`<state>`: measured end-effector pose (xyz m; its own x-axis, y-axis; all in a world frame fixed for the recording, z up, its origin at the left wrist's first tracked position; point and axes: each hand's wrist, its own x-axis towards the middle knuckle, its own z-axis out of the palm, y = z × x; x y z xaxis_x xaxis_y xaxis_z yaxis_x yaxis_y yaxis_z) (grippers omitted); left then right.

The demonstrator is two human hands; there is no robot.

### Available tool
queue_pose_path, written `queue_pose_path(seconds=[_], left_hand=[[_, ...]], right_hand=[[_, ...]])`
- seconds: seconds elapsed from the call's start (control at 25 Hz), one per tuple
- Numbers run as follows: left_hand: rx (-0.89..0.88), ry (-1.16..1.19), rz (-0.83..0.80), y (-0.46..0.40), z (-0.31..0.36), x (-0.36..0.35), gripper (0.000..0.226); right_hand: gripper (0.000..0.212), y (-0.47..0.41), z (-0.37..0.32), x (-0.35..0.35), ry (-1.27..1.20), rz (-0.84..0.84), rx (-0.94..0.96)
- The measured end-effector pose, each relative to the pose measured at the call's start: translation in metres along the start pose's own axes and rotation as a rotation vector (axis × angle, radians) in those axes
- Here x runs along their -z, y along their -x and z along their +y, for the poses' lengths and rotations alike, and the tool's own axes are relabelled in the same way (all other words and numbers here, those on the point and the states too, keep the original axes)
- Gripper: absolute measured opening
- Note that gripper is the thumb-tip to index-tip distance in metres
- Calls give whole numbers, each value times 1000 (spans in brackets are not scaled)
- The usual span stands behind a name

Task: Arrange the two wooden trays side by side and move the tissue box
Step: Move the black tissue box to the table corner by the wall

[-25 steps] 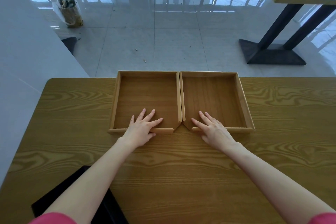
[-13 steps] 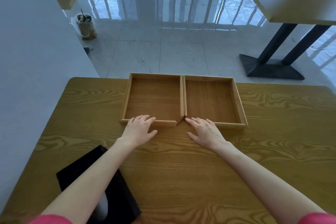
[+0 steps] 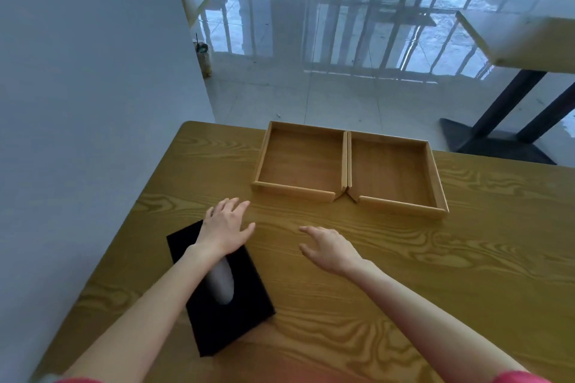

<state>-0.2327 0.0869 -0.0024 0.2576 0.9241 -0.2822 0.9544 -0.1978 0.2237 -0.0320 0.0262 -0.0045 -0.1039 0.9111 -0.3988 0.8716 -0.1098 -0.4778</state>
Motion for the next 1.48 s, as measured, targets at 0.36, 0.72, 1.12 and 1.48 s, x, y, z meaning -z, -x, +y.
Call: queue_pose_path(seconds=[0.36,0.72,1.12,1.48], left_hand=[[126,44,-74,21,-52,-5,69],[40,76,-172,16,-67,-3,79],[88,249,1,24,-42,-7,68],[285,213,11,21,-14,-19,61]], right_hand=[[57,0,-55,-57,-238,-142,-12],[46,-3,-86,-79,-198,-34,-115],[45,-13,-56,-26,-23,25,-87],[49,-18,-38,-18,221,141,43]])
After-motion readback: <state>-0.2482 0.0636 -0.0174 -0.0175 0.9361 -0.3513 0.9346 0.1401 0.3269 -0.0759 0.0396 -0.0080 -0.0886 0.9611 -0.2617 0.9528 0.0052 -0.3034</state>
